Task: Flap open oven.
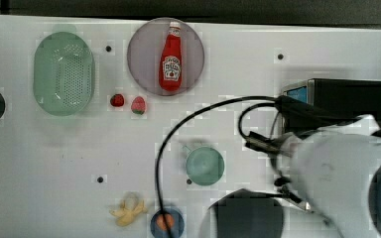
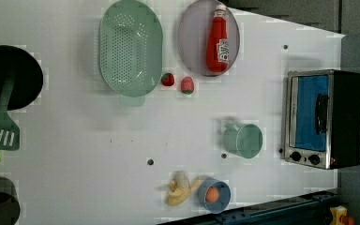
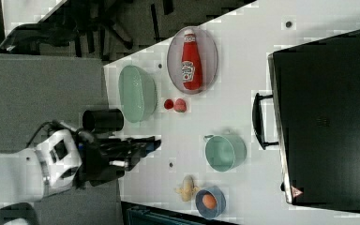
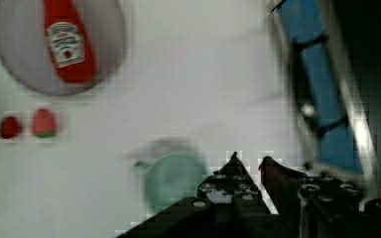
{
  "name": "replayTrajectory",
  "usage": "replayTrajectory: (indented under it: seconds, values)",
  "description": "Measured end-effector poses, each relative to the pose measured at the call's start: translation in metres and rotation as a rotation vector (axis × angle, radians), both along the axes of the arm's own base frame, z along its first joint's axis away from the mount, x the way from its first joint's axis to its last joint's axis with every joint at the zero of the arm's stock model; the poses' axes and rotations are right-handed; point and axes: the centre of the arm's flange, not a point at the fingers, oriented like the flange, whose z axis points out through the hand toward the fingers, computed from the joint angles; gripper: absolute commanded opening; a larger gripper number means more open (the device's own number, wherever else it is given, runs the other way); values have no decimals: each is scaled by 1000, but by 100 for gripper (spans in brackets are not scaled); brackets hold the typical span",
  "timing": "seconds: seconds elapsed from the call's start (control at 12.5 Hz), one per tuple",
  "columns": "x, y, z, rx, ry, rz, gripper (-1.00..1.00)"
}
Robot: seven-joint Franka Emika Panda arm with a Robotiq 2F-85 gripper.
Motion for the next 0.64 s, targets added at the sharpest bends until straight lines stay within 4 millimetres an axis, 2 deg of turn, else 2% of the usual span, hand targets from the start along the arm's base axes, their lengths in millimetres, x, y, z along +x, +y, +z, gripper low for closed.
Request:
replayTrajectory:
  seconds: [0.32, 0.64]
  values:
    - [13, -55, -50, -16, 20, 49, -65]
    - [18, -92, -113, -42, 76, 159, -65]
